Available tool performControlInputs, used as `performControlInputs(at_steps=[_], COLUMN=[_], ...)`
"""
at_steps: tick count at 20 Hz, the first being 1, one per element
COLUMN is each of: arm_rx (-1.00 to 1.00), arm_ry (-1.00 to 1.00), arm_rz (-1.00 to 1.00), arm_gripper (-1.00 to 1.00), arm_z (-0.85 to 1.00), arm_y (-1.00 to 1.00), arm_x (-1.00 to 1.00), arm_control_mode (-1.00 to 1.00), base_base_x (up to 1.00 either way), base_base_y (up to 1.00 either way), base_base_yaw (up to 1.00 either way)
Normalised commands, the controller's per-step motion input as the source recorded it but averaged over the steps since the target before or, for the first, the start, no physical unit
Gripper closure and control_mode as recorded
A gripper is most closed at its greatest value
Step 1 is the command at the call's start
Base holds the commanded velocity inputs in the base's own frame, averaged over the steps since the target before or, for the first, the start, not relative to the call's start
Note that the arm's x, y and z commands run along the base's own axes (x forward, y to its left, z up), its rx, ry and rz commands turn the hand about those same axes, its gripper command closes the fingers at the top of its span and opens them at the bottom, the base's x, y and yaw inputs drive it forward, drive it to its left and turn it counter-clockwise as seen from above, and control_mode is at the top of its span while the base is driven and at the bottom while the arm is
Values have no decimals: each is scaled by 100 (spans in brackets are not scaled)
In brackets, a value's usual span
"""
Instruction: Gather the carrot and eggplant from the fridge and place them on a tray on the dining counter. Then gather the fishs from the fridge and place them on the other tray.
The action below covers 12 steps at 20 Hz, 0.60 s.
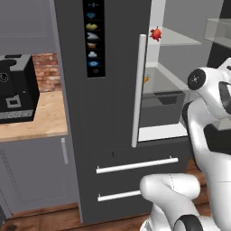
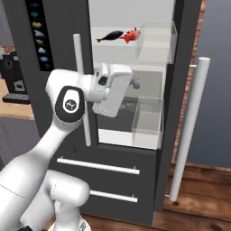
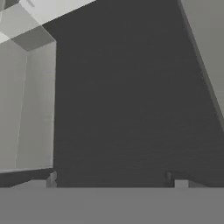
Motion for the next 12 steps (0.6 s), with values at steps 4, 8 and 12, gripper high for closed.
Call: performControlInputs(at_steps=[4, 8, 12], arm_rx=[8, 19, 20], arm_ry=[-7, -12, -12], arm_rz=[0, 0, 0], arm_gripper=[-100, -100, -100], arm_z=[-16, -13, -10], arm_y=[94, 72, 90], arm_x=[-2, -9, -4], arm_control_mode=[-100, -100, -100], base_base_x=[0, 0, 0], base_base_y=[0, 0, 0], base_base_yaw=[0, 0, 0])
